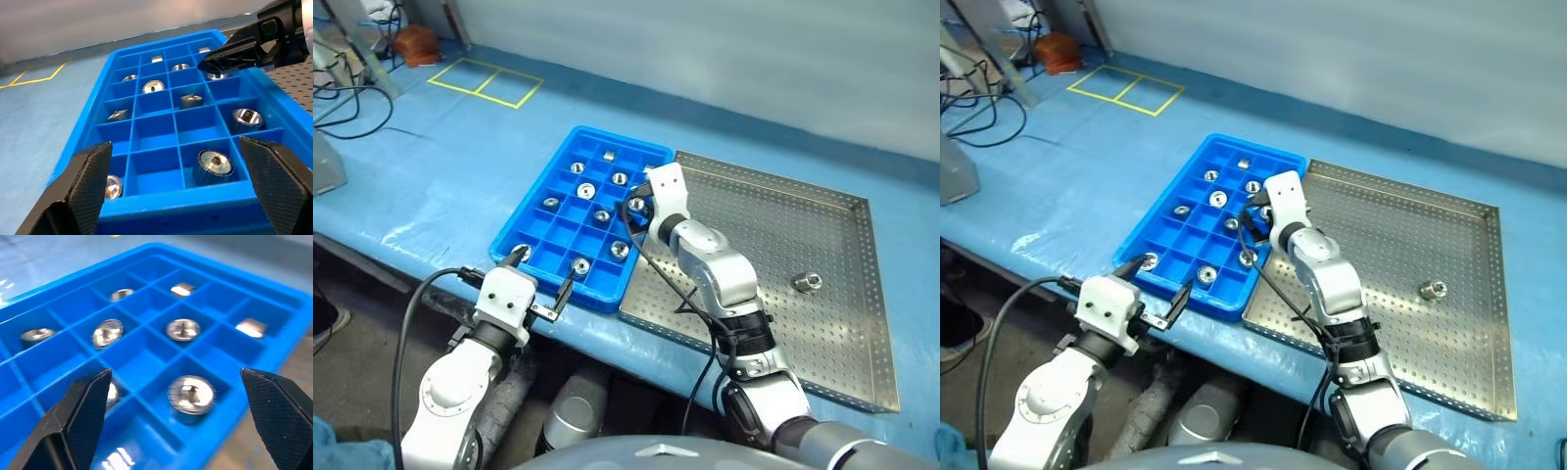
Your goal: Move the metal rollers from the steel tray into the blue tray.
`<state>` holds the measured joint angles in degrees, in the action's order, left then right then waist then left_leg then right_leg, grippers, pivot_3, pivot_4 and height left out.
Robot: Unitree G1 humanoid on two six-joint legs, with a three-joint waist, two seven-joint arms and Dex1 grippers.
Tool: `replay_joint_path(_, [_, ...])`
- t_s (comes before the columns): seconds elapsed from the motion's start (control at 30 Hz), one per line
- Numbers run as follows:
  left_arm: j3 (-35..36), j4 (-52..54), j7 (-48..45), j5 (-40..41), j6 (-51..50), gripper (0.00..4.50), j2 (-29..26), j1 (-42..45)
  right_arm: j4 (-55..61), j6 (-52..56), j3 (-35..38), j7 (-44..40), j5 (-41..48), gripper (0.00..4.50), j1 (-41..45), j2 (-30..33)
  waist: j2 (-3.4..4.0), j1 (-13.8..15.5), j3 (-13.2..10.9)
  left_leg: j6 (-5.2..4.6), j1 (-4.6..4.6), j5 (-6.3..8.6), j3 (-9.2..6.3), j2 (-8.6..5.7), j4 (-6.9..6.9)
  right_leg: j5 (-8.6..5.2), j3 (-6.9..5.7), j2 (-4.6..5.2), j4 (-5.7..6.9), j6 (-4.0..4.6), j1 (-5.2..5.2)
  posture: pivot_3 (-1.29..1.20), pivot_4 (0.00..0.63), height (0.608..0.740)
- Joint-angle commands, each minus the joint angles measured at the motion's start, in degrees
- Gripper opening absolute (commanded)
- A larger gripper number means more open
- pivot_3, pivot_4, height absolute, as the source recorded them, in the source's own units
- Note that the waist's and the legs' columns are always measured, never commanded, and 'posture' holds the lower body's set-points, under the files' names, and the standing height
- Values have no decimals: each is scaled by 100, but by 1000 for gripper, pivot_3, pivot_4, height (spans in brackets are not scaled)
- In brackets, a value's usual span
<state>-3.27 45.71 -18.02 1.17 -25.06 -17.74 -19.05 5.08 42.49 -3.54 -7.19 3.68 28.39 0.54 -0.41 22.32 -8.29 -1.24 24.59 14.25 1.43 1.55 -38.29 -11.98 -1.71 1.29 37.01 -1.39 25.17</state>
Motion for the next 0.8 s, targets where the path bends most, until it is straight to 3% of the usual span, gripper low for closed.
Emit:
replay_joint_path(0.03, [-77,-246,-139,43,-263,4500,-142,495,765,177,415,332,76,4455,-231,-39,11,-181,9,0,0,0,-4,-2,0,0,0,0,0,0,-3,223,150,740])
replay_joint_path(0.27, [-235,-1475,-504,289,-703,4500,-159,2331,2274,588,475,269,146,4455,-1118,298,17,-1155,11,0,-38,-4,-35,-4,-14,4,-6,-8,-3,6,-58,75,150,740])
replay_joint_path(0.47, [-728,-2948,-747,310,-745,4500,227,3922,3265,1014,433,261,167,4455,-1986,551,12,-1998,9,-8,-108,-4,-38,-9,-13,0,5,1,-4,3,-128,-45,150,740])
replay_joint_path(0.6, [-991,-3913,-757,169,-481,4500,546,4588,3840,1286,368,350,165,4455,-2399,529,11,-2374,9,-8,-120,-5,-38,-7,-10,2,26,-3,5,2,-128,-102,150,740])
replay_joint_path(0.8, [-1112,-5400,-787,156,-140,4500,1066,5349,4449,1561,231,509,164,4455,-2811,399,7,-2556,7,-9,-160,-5,-11,-4,10,0,80,-14,21,0,-130,-151,150,740])
